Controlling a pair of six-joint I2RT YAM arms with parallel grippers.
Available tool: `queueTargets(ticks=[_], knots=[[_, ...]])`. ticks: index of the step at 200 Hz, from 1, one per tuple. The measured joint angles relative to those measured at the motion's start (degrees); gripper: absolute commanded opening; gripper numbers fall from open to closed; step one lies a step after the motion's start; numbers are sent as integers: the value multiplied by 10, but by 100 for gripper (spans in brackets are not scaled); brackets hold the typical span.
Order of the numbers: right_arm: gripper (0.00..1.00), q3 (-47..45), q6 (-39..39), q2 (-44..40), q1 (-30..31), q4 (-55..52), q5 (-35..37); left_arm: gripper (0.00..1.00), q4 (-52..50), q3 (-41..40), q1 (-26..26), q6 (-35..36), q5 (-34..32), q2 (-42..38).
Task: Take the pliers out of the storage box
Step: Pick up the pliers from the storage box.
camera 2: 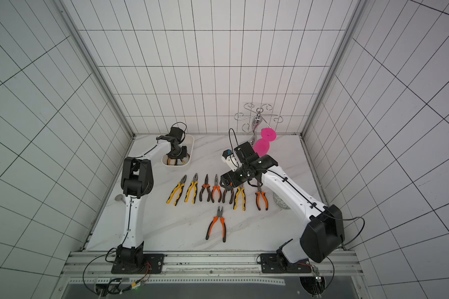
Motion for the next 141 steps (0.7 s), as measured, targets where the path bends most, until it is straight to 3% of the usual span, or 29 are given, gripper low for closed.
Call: queueTargets(ticks=[61, 141], knots=[[93, -1, 17, -36, 0, 53, -2, 0, 62, -78, 1, 25, 29, -128], [93, -7, 43, -62, 0, 127, -25, 0, 61, -210, 1, 61, 67, -261]])
